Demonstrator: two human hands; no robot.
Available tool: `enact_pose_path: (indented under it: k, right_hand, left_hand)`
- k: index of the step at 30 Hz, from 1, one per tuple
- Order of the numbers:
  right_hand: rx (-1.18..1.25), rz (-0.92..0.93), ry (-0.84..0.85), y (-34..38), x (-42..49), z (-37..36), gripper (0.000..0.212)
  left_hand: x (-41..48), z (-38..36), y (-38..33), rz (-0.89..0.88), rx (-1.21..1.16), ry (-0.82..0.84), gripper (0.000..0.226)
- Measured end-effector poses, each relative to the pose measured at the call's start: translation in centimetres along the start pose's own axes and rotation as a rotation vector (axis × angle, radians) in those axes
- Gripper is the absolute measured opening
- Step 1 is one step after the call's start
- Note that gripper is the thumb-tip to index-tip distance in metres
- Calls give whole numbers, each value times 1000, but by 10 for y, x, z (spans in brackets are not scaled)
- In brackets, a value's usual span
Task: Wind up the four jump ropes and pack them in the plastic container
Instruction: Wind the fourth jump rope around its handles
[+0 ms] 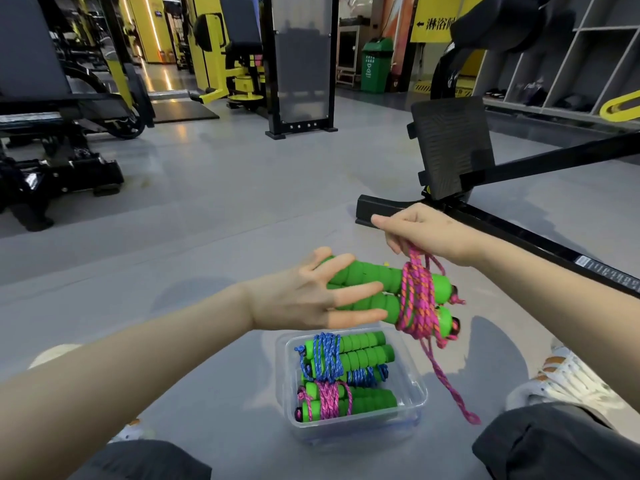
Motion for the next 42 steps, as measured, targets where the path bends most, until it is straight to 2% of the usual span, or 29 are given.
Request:
enact_pose_path:
  k: [4, 7, 9, 10, 12, 13, 14, 16, 20, 28, 33, 39, 42]
  right_hand:
    - [374, -207, 274, -25, 5, -4, 52]
    - [732, -235, 438, -37, 7, -11, 45]
    - [970, -276, 436, -44, 4, -20, 39]
    - [1027, -299, 363, -50, 3, -25, 34]
    - [1056, -265, 283, -53, -2, -38, 23]
    - [1068, -229, 327, -47, -4, -47, 25]
    - [1041, -211, 363, -40, -6, -55, 29]
    - [977, -270, 309, -28, -7, -71, 39]
    - [827, -344, 175, -23, -13, -77, 38]
    - [399, -389, 453, -3, -25, -58, 13]
    - [143, -350, 495, 5, -30, -49, 4]
    - [-219, -209, 383, 24, -33, -33, 9]
    - [-220, -156, 281, 33, -32, -12, 12]
  left_hand:
    - [9, 10, 6, 42, 32, -100, 37]
    - [6, 10, 12, 76, 72, -149, 41]
    - [2, 9, 15, 113, 81, -151, 45]
    - [1, 9, 18, 149, 82, -152, 45]
    - [-4, 10, 27, 251, 106, -138, 43]
    - [-6, 9, 31, 291, 131, -119, 44]
    - [-10, 8, 35, 308, 159, -91, 45]
    - [-18, 2, 38, 291, 201, -26, 46]
    - [-34, -9, 38, 276, 246, 89, 42]
    - [-63, -18, 37, 250, 275, 266, 43]
    - [-66, -21, 38, 257, 299, 343, 45]
    - [-62, -20, 37, 263, 257, 390, 48]
    - [-63, -18, 34, 257, 217, 420, 51]
Point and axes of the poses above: each hand's wrist, its own x-axis towards the middle knuckle, its own z-axis out of the back of the hand, y = z × x, the point moved 3 cm from there along x, towards the middle knuckle, and after that the axes turned 12 degrees about -z, right-handed, at the moved point
